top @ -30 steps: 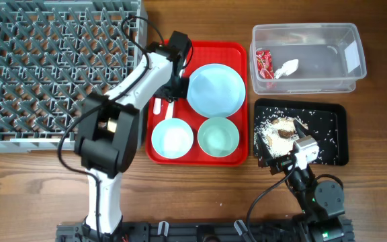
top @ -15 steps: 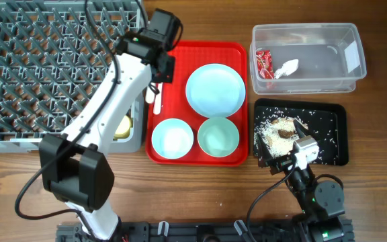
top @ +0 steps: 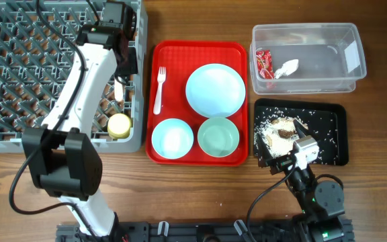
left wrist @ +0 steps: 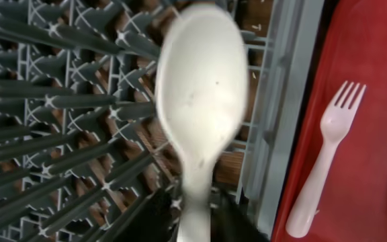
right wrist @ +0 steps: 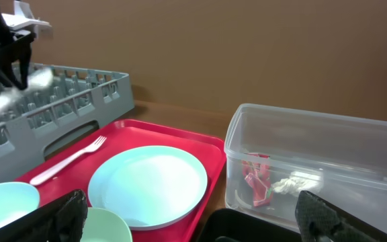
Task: Sort waste into correct bins and load items into the dishwasher rack
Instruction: 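Place the white spoon into the dish rack with the left gripper, then grasp the white fork with the left gripper and lift toward rack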
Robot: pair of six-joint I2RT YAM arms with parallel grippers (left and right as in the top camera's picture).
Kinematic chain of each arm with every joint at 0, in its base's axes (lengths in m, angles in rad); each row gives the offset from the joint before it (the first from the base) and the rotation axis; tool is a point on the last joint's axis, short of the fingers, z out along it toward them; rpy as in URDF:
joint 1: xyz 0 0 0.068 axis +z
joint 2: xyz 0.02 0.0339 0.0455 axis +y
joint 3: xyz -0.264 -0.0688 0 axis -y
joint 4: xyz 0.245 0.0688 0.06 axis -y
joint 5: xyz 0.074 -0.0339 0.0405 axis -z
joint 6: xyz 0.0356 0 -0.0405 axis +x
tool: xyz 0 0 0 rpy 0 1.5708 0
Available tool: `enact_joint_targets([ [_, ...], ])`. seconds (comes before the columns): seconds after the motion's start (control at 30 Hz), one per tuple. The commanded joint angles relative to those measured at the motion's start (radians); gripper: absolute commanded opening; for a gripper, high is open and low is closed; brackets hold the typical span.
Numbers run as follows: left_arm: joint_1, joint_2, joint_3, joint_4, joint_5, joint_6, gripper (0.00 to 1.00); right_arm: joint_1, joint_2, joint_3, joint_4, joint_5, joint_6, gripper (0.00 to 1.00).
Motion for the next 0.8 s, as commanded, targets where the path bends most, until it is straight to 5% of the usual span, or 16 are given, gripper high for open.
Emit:
enact_joint_targets([
  [0.0, -0.008, 0.003, 0.011, -0.004, 0.034, 0.062, 0.4, -0.005, -0.014, -0.002, 0.006, -0.015, 0.021, 1.0],
  [0.4, -0.071, -0.001, -0.016, 0.073, 0.345, 0.015, 0.52, -0.005, -0.014, -0.002, 0.006, -0.016, 0.021, 1.0],
  [0.77, -0.163, 0.114, -0.194, 0.294, 0.172, -0.09, 0.5, -0.005, -0.014, -0.002, 0.006, -0.016, 0.021, 1.0],
])
